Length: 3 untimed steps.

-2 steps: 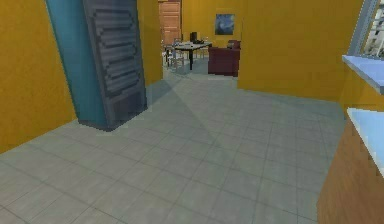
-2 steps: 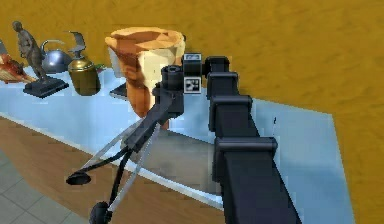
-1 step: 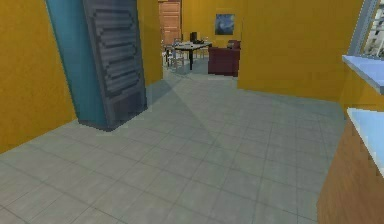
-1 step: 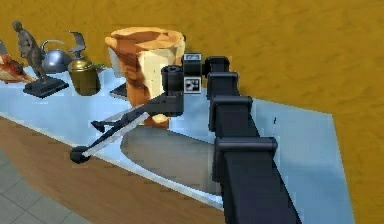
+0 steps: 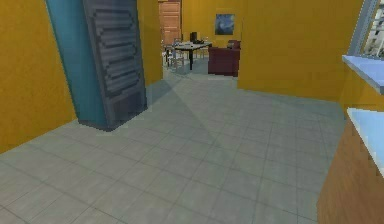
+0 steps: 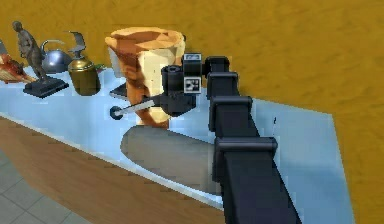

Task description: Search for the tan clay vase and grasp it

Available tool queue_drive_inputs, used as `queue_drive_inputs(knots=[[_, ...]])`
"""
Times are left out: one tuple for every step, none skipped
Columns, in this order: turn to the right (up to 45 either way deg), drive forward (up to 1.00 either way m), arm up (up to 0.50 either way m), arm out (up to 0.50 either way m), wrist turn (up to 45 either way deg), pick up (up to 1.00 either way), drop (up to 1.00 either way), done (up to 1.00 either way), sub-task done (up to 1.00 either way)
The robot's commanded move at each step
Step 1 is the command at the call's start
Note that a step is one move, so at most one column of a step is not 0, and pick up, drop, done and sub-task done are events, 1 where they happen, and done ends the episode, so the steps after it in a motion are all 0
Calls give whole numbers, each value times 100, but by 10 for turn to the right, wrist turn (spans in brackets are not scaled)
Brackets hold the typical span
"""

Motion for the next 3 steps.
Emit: queue_drive_inputs(knots=[[0, 0, 0, 0, 240, 0, 0, 0, 0], [0, 0, 0, 0, 0, 100, 0, 0, 0], [0, 0, 0, 0, 0, 0, 0, 100, 0]])
